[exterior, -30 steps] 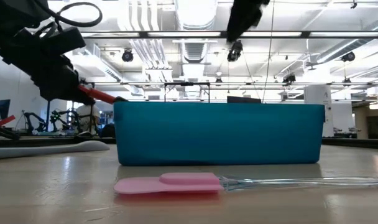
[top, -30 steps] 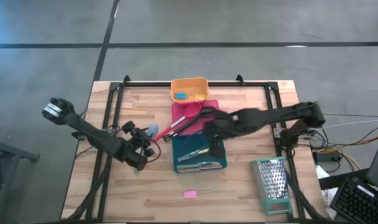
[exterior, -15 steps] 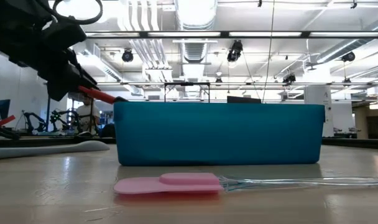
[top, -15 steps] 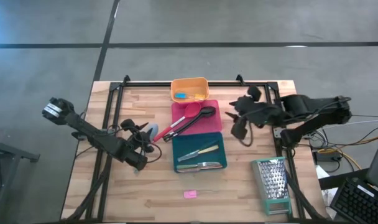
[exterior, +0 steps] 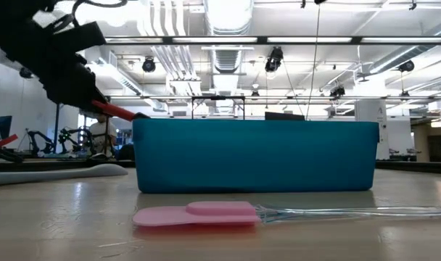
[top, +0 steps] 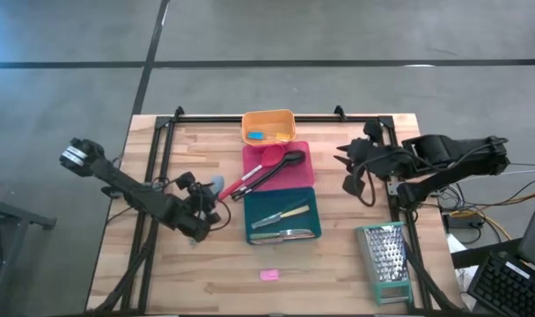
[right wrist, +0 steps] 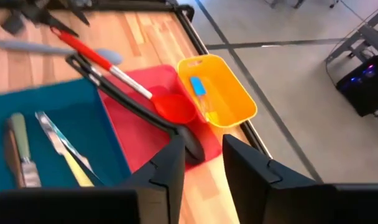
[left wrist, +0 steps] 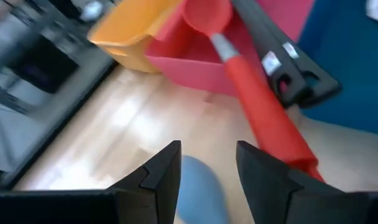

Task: Pick & Place Kitchen Items
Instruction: Put the light blue serving spoon into the pink bin

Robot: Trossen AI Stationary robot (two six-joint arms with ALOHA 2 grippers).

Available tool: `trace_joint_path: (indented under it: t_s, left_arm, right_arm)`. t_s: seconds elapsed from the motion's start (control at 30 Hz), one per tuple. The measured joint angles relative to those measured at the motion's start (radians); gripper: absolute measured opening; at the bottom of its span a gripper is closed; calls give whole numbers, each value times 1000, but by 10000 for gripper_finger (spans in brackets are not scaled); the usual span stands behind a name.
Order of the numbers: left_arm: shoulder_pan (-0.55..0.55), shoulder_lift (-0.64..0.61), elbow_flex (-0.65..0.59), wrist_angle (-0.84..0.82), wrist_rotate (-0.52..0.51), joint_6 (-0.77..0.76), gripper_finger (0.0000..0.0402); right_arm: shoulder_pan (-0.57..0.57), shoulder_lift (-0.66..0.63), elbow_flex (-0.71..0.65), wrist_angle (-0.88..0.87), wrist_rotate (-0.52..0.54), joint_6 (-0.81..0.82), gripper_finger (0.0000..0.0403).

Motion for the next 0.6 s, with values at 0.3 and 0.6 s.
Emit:
trace_joint_path:
  t_s: [0.3,0.6]
  left_arm:
    - [0,0,100,-2,213,36,158]
    - [0,0,268,-385,267,-252,158]
  right_arm:
    - [-2,-11,-129,66,2,-59,60]
    - [-2,-13,-168,81,53,-127,56]
